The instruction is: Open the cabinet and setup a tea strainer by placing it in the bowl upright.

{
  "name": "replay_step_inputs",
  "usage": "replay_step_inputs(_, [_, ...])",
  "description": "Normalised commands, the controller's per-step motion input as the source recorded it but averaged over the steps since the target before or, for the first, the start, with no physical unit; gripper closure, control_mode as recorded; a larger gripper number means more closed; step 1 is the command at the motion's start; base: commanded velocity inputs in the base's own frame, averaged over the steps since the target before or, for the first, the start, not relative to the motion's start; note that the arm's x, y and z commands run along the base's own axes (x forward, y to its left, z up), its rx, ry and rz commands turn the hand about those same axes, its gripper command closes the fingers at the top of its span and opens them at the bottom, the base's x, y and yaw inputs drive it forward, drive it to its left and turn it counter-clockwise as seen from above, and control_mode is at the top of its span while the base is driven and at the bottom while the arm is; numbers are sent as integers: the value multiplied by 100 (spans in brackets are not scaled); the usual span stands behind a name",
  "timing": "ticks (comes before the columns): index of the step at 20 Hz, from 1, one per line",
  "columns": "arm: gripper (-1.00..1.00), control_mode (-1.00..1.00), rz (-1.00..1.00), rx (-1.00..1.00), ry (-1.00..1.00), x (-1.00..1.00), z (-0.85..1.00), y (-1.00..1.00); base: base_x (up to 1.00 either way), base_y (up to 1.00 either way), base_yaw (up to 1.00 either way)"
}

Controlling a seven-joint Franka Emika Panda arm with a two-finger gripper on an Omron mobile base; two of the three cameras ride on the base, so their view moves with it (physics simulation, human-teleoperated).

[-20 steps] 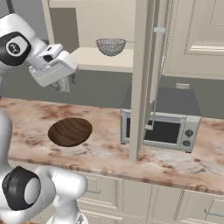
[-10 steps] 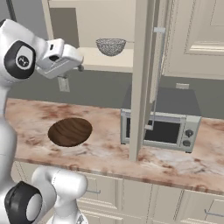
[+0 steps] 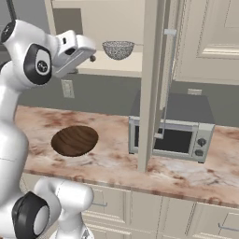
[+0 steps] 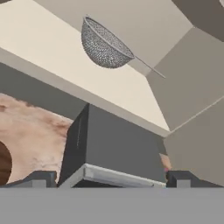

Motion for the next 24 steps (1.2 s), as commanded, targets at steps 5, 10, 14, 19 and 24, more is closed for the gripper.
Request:
replay_step_inputs(5, [-100, -100, 15, -14, 0, 64, 0, 2, 0, 0, 0])
replay_step_inputs(10, [-100, -100, 3, -15, 0, 65, 2, 0, 0, 0, 0])
replay_step_inputs(14, [-100, -100, 0, -15, 4, 36, 5, 8, 0, 0, 0])
replay_step_inputs(19, [-100, -100, 0, -17, 1, 17, 6, 2, 0, 0, 0])
replay_step_inputs(24, [-100, -100, 0, -7, 0, 3, 0, 0, 0, 0, 0])
